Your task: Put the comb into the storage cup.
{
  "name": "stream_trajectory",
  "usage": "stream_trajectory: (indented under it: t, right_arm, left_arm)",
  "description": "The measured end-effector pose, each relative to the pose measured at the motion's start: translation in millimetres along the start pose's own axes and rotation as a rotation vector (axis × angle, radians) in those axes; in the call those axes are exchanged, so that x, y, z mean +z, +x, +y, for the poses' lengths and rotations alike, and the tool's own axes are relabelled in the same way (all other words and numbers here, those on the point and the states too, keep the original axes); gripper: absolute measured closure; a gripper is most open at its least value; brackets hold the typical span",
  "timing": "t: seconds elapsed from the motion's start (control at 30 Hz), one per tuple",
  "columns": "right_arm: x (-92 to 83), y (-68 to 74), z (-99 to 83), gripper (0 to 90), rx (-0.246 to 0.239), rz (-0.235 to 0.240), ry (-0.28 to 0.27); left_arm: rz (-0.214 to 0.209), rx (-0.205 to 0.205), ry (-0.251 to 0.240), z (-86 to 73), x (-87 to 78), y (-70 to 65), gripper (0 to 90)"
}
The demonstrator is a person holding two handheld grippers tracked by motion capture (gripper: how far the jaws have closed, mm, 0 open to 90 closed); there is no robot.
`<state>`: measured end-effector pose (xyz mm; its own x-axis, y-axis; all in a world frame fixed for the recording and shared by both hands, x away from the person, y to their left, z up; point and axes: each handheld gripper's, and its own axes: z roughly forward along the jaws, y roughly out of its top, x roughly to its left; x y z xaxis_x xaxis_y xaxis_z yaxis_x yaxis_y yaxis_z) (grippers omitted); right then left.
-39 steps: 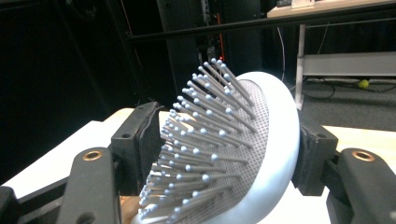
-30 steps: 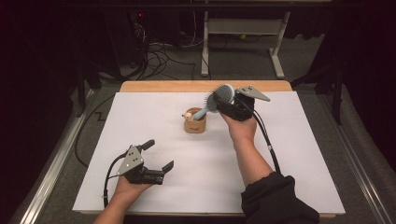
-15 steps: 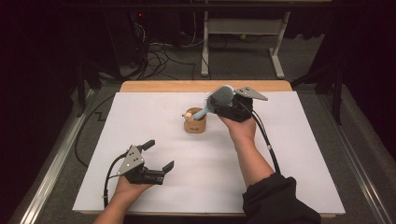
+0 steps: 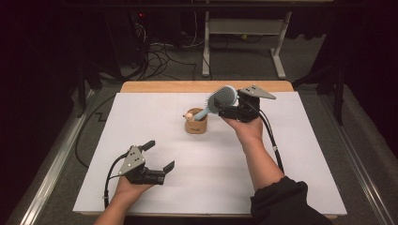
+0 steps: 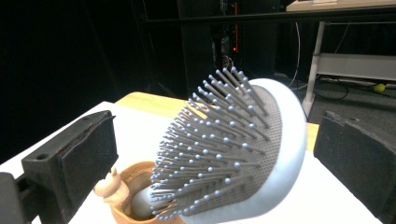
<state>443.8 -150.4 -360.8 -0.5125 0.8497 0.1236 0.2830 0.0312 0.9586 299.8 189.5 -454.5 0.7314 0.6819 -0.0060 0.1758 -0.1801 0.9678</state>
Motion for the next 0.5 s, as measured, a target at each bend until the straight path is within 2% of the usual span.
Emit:
stream_trajectory:
  t: [0.27,0.5]
  right_arm:
    - [-17.8,3.0,2.0,0.0,-0.024,-0.004,-0.032]
    - [-30.8,0.2,-8.3,0.0,-0.041,0.002,-0.028]
  left_arm:
    - [0.01,-0.005,-0.007,0.8,-2.6,3.6,0.0]
    - [0.02,-0.015,-0.005,0.4,-4.4,8.1,0.0]
